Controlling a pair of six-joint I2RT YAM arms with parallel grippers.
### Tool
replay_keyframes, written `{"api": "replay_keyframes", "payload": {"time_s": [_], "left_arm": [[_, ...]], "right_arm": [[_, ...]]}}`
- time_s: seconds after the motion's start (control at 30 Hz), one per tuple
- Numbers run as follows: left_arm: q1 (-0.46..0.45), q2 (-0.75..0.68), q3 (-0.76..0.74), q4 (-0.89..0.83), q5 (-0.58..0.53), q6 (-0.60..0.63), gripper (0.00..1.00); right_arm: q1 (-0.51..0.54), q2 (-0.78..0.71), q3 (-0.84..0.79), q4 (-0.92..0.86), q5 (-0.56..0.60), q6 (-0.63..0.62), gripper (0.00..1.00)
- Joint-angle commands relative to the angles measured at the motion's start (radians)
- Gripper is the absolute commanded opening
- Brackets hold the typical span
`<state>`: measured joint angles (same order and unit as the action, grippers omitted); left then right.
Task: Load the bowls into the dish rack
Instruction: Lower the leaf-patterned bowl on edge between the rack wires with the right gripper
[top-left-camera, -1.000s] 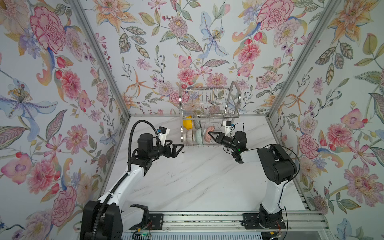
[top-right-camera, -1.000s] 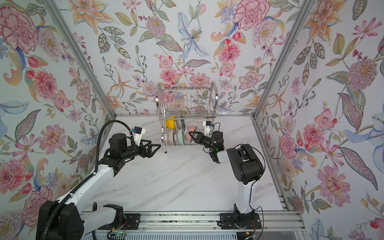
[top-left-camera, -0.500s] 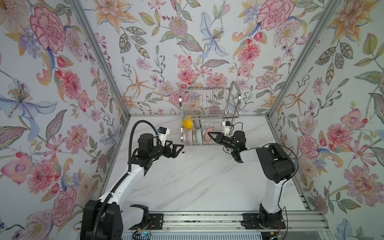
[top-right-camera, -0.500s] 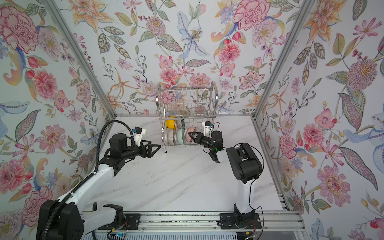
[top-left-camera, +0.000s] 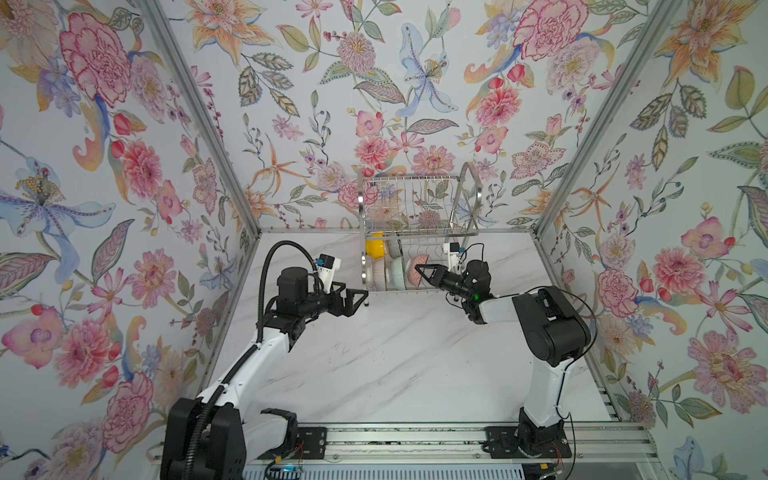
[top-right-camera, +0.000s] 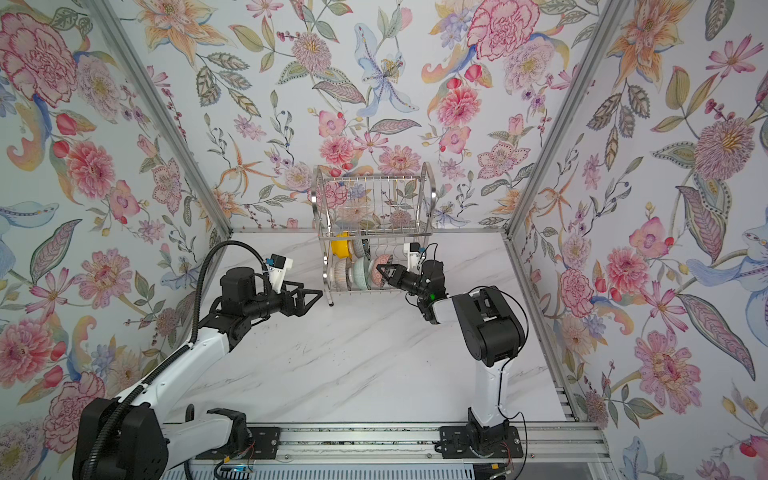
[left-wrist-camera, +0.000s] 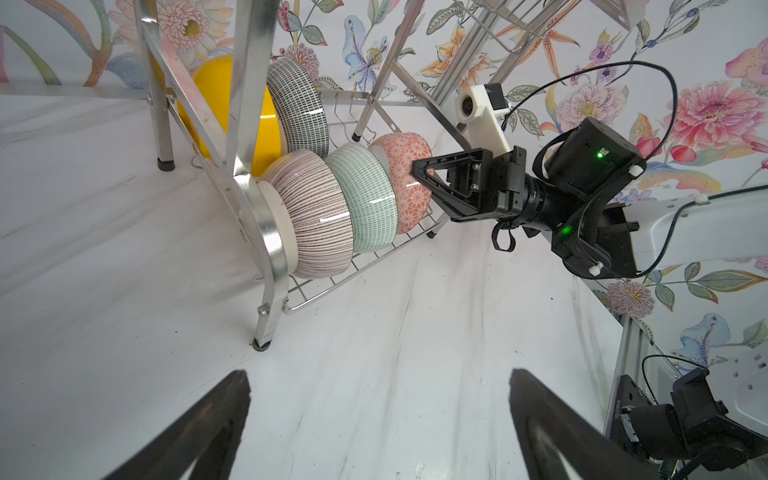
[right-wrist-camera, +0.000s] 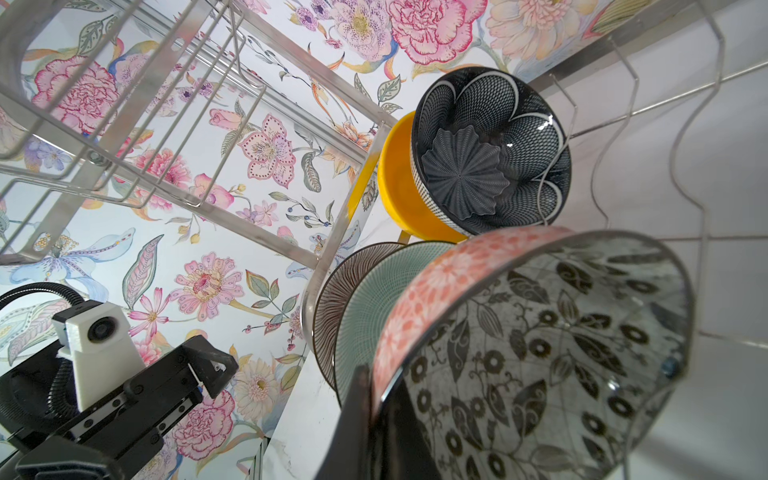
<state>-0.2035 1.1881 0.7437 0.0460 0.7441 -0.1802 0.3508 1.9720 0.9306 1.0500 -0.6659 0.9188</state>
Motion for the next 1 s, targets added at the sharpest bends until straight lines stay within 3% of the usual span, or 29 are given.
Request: {"api": "replay_keyframes", "payload": {"time_s": [0.0,0.97], "left_arm": [[-0.009,0.01,0.02,-0.012,-0.012,0.008,0.99],[-0.011,0.02,0.033,-0.031,-0.009,0.005,0.99]], "right_arm": [[-0.005,-0.013,0.027,-0.026,0.003,-0.054,0.06],[0.0,-0.052,0.017,-0.074,0.042,-0.098,0.15]]}}
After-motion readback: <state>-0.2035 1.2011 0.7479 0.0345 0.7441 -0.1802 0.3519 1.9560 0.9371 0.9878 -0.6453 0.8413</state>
